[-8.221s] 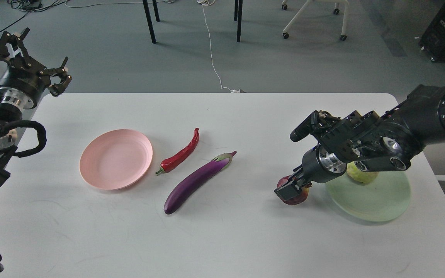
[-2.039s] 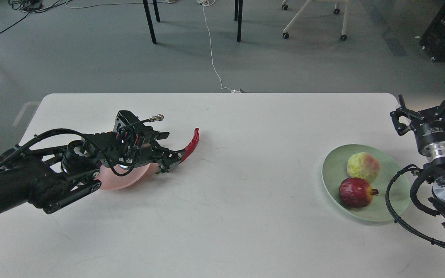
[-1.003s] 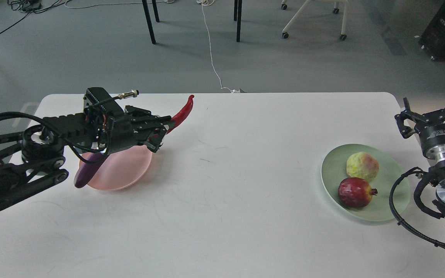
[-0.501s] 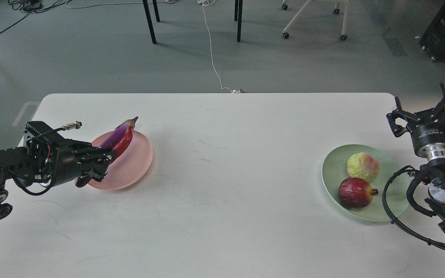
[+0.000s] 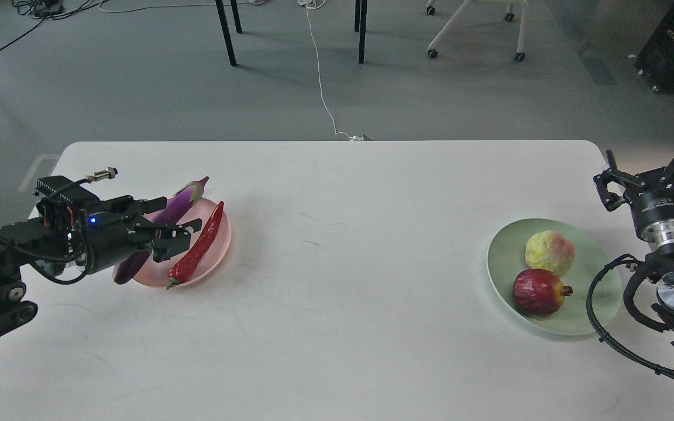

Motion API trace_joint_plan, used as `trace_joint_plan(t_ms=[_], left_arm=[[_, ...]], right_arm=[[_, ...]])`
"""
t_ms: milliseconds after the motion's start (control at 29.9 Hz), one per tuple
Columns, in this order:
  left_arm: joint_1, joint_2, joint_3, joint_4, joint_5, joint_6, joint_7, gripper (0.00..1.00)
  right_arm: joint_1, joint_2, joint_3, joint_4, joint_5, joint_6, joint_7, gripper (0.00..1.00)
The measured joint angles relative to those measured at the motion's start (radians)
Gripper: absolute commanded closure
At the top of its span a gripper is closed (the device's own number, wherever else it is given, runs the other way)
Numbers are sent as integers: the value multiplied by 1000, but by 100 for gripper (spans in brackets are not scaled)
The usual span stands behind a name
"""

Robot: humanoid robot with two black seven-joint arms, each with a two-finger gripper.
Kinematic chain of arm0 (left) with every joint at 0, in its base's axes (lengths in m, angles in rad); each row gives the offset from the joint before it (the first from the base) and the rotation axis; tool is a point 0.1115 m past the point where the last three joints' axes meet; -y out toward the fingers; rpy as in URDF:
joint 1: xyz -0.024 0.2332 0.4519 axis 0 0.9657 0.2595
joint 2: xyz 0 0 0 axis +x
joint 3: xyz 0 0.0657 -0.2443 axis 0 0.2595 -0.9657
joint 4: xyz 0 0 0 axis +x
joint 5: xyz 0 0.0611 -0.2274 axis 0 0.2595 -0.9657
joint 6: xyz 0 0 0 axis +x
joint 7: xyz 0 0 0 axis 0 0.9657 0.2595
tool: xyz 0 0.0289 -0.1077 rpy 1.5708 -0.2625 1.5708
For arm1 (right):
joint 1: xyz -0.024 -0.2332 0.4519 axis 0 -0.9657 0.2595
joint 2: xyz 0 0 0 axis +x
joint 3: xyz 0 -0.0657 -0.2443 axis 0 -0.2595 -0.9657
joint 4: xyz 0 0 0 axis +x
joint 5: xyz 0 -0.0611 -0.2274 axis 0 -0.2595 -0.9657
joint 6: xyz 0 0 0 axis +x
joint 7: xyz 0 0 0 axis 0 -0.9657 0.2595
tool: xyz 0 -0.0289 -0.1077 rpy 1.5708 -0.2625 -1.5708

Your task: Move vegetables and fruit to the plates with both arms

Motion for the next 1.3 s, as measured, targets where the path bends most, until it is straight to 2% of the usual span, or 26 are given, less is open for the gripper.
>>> trace_joint_plan(t_ms=[100,267,401,635,769,1003,1136,1303], left_arm=[[0,-28,-55,-1,-267,24,-13,2],[-13,-93,-154,1,-600,28,-75,2],[-40,-179,-273,42,-788,12,-81,2],[-72,-319,-478,224,-1119,-117,-81,2],[-72,-358,-569,362,-1371,-235,-80,2],[-72,-374,-596,556,-1649,-425,-74,2],[-72,-393,-597,638,-1721,-477,-46,2],[-70,-442,-597,718,-1790,-505,-13,2]], right_arm=[[3,0,6,2,0,0,0,1],[2,-8,10,3,0,0,2,1],[10,-37,11,5,0,0,0,1],[92,-63,5,-1,0,0,-11,1],[155,-85,-1,-12,0,0,-54,1],[246,-25,-3,-91,0,0,-131,1],[275,42,9,-152,0,0,-169,1],[287,109,12,-188,1,0,-172,1]])
